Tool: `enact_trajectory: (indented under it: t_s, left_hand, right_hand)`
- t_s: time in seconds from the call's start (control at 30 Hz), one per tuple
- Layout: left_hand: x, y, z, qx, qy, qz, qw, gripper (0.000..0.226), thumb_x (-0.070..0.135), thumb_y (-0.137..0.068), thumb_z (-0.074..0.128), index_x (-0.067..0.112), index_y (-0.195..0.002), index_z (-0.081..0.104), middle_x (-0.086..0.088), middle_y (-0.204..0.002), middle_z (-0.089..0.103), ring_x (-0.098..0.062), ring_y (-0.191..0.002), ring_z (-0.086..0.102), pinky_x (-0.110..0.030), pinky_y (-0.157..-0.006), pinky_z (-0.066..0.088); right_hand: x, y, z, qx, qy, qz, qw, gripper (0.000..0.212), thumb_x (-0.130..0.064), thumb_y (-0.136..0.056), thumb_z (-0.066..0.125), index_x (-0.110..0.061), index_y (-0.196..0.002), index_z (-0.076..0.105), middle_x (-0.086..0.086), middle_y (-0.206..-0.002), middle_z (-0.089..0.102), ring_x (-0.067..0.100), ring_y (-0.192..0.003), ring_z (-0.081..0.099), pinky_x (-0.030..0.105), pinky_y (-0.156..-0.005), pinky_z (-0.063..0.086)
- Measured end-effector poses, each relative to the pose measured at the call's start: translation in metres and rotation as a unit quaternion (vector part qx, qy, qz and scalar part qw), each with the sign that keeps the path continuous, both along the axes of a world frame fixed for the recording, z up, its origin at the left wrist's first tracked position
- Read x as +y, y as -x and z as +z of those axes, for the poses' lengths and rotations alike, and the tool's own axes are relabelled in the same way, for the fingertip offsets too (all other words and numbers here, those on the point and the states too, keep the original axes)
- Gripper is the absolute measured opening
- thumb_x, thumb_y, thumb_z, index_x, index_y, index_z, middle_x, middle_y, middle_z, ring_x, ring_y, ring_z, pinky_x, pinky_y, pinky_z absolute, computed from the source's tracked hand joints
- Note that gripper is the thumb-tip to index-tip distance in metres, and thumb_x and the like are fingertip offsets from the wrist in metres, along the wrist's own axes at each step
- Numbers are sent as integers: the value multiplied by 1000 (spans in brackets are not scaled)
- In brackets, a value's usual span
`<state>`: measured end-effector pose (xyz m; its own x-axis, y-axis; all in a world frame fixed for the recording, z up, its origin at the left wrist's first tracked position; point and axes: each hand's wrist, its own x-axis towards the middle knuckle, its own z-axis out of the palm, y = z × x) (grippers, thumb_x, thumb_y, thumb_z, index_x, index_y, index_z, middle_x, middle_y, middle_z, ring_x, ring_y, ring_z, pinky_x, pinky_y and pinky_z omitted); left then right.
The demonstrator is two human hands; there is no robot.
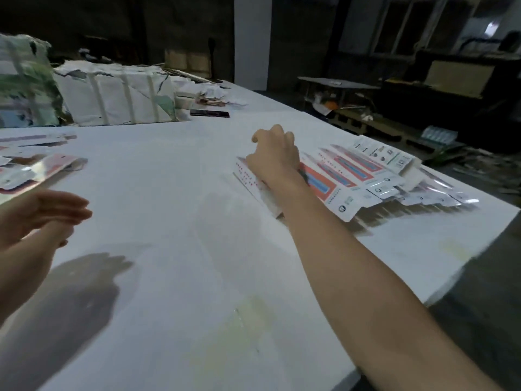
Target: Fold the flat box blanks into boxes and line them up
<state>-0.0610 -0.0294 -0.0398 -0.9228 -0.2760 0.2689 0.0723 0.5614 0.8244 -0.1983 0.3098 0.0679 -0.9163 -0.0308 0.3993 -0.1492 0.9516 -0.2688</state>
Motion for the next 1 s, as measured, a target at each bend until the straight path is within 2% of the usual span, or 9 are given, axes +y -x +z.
enact_trajectory:
  t_s: [0.13, 0.23, 0.27, 0.37, 0.5, 0.6, 0.73, 0.83, 1.0]
  left_hand:
    - [28, -50, 45, 38, 122, 77, 989, 33, 38, -70, 49, 41, -99, 64, 16, -105, 71, -18, -104, 64, -45, -91, 50]
    - [17, -69, 65, -117, 326, 204, 916, 40, 38, -79, 59, 36, -119, 58, -5, -129, 61, -37, -122, 50, -54, -97, 42]
    - [15, -68, 68, -186, 350, 213, 893, 47, 39, -83, 62, 32, -129, 52, -9, -137, 54, -40, -132, 41, -59, -103, 36]
    - [-2, -80, 71, -315, 332, 242, 855, 56, 42, -85, 59, 28, -137, 42, -12, -139, 47, -44, -139, 29, -59, -109, 28]
    - [-7, -82, 70, -305, 383, 234, 840, 42, 38, -96, 48, 22, -135, 46, -13, -127, 55, -41, -123, 47, -46, -88, 41]
    - [-6, -82, 70, -283, 400, 218, 844, 38, 35, -97, 50, 24, -133, 46, -10, -120, 59, -39, -115, 54, -40, -75, 39]
    - [-13, -87, 74, -290, 404, 252, 830, 38, 37, -96, 53, 30, -132, 50, -6, -125, 50, -40, -126, 43, -53, -96, 36]
    - [-15, -91, 75, -324, 384, 267, 822, 27, 35, -93, 52, 34, -120, 56, -3, -113, 48, -39, -121, 39, -52, -86, 32]
    - [-19, -91, 79, -279, 377, 281, 837, 33, 26, -93, 59, 28, -126, 53, -7, -123, 48, -39, -123, 39, -53, -95, 35]
  right_hand:
    - [-64, -45, 6, -16, 63, 169, 984, 23, -32, -86, 59, -31, -107, 68, -5, -107, 66, 22, -104, 58, 31, -78, 42]
    - [-112, -93, 0, -54, 94, 298, 948, 17, -35, -85, 60, -33, -98, 70, -11, -88, 65, 19, -92, 60, 32, -79, 48]
    - [-117, -106, -1, -58, 97, 324, 939, 15, -35, -85, 60, -33, -97, 70, -12, -84, 64, 18, -89, 60, 33, -79, 49]
    - [-140, -134, -7, -73, 82, 391, 914, 14, -33, -87, 60, -33, -97, 70, -12, -80, 63, 14, -80, 58, 32, -77, 49]
    - [-157, -145, -12, -80, 68, 423, 900, 15, -32, -89, 61, -33, -100, 71, -12, -81, 64, 11, -78, 57, 32, -78, 50]
    - [-162, -141, -13, -76, 81, 427, 898, 13, -32, -88, 61, -34, -97, 71, -13, -78, 63, 10, -76, 57, 32, -78, 51]
    - [-170, -134, -16, -81, 89, 422, 898, 11, -30, -87, 61, -35, -91, 70, -15, -72, 60, 11, -77, 57, 32, -80, 51]
    - [-173, -130, -21, -85, 93, 422, 898, 11, -28, -88, 61, -34, -91, 70, -15, -70, 58, 12, -77, 56, 33, -80, 51]
    - [-172, -126, -29, -87, 94, 423, 897, 11, -27, -88, 60, -34, -89, 69, -16, -68, 57, 11, -74, 54, 33, -78, 51]
